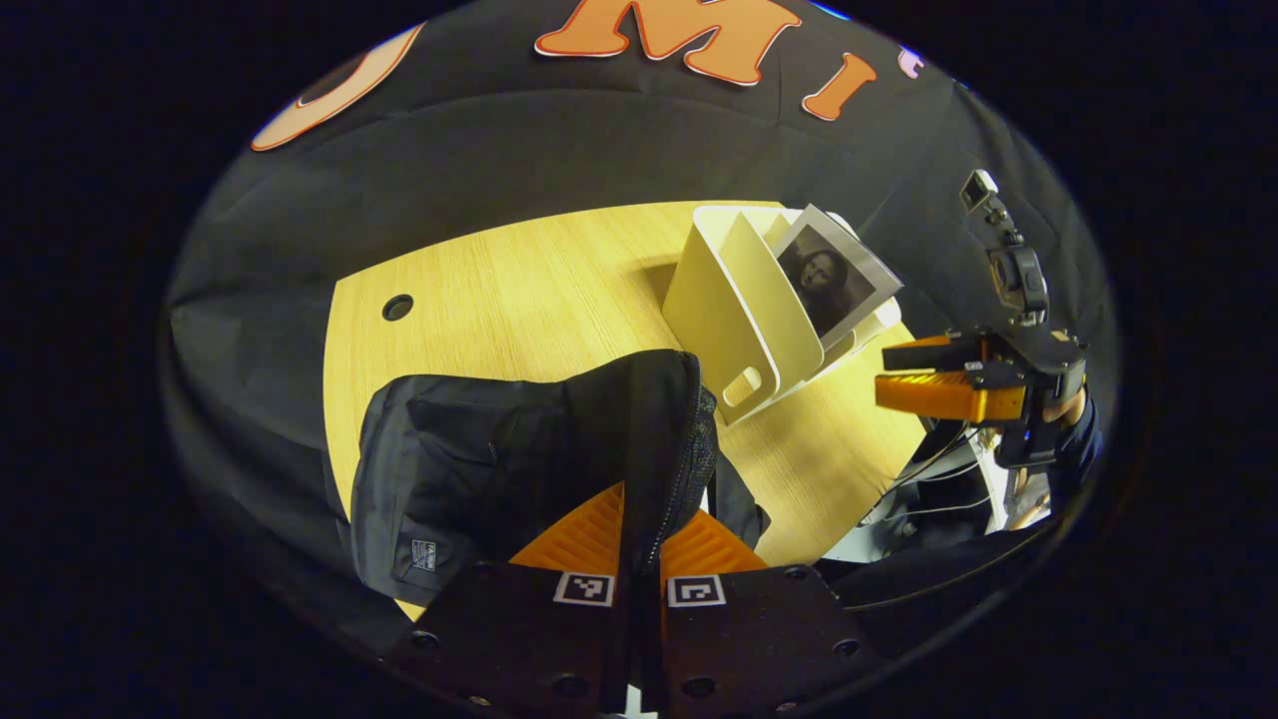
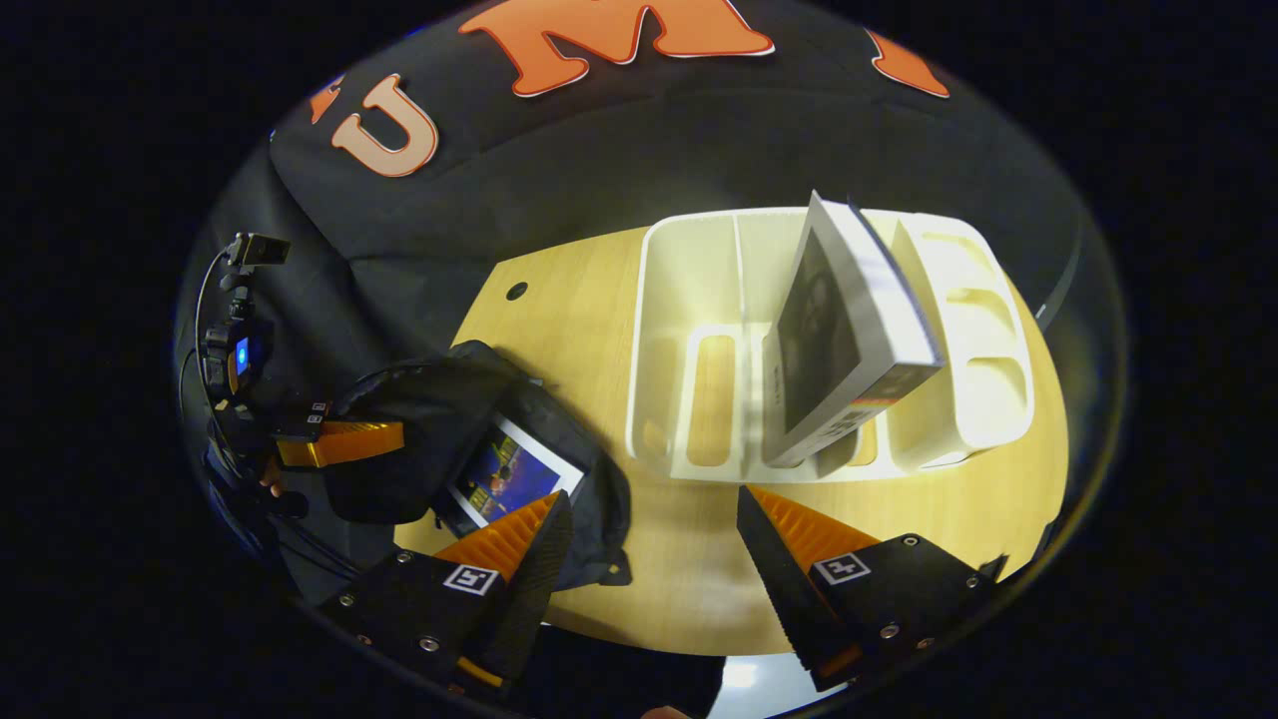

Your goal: Open the schoolbag, grab two books from the bookshelf and put them into the schoolbag.

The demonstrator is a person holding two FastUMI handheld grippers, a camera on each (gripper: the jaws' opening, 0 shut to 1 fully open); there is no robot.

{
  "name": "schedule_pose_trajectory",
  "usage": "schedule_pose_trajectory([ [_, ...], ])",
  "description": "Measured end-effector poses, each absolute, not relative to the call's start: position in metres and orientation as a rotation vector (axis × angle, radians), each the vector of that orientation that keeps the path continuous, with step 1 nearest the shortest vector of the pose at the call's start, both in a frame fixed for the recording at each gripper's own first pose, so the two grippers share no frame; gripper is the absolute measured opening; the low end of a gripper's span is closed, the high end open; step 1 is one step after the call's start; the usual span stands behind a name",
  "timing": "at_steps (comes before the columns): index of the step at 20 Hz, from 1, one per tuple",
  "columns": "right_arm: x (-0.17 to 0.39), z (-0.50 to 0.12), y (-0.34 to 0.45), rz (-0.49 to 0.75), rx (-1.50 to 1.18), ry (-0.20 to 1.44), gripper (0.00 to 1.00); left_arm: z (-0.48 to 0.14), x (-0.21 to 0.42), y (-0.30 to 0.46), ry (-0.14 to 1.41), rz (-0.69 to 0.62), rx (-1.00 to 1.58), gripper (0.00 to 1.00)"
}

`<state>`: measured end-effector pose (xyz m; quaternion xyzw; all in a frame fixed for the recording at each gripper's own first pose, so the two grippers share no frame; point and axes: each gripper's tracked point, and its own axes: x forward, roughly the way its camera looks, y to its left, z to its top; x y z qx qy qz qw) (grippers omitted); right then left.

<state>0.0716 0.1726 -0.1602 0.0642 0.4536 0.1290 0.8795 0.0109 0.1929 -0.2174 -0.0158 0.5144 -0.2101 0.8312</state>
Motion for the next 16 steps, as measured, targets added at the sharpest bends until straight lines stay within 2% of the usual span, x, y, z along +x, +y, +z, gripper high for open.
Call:
schedule_pose_trajectory([
  [11,0.128,-0.100,0.097,0.220,-0.021,0.965,0.99,-0.224,0.011,0.198,1.096,-0.366,-0.086,0.06],
  [16,0.170,-0.108,0.077,0.197,-0.034,0.991,0.99,-0.225,0.011,0.201,1.100,-0.334,-0.096,0.06],
])
